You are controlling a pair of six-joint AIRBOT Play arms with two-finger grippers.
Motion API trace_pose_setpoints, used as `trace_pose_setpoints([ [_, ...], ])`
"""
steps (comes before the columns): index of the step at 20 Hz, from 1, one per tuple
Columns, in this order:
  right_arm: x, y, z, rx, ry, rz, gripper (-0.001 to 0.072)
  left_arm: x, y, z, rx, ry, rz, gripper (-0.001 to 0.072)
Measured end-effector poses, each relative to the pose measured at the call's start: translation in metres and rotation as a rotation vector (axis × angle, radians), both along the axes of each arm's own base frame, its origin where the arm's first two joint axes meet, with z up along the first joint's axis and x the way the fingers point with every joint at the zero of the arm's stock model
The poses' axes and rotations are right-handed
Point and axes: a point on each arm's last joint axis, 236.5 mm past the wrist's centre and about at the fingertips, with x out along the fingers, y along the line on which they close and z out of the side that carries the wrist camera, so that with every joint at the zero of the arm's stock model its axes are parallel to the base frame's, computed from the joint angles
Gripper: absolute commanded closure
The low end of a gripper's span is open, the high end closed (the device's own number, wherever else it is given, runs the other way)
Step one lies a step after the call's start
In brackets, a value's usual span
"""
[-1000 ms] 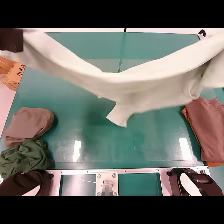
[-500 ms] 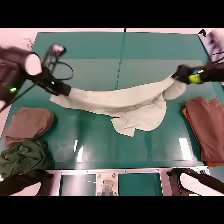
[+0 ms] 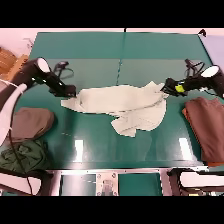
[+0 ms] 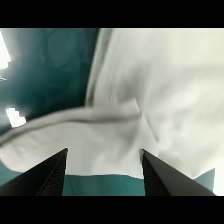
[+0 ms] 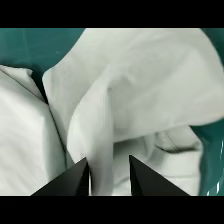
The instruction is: Fold the shirts.
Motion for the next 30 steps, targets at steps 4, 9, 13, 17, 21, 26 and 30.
trace_pose_setpoints([
  [4,-0.05,-0.037,0.014,-0.005,0.08,-0.088,0.0368,0.007,0.047,0.024,-0.017,0.031,0.064,0.0177],
  [9,-0.142,-0.036,-0.026,0.044,0.259,-0.22,0.0295,-0.004,0.09,0.025,-0.03,0.083,0.123,0.0178],
  [13,-0.171,0.015,-0.072,0.167,0.3,-0.247,0.0298,-0.007,0.095,0.021,-0.052,0.088,0.117,0.0178],
  [17,-0.157,0.057,-0.092,0.253,0.26,-0.243,0.0694,-0.009,0.093,0.016,-0.073,0.089,0.112,0.0178],
  [21,-0.137,0.064,-0.091,0.24,0.202,-0.182,0.0694,-0.018,0.091,0.006,-0.084,0.119,0.101,0.0178],
  [26,-0.12,0.033,-0.068,0.204,0.158,-0.163,0.0694,-0.031,0.08,-0.02,-0.127,0.152,0.105,0.0179],
  [30,-0.117,0.019,-0.061,0.198,0.151,-0.168,0.0694,-0.029,0.058,-0.04,-0.229,0.109,0.126,0.018],
])
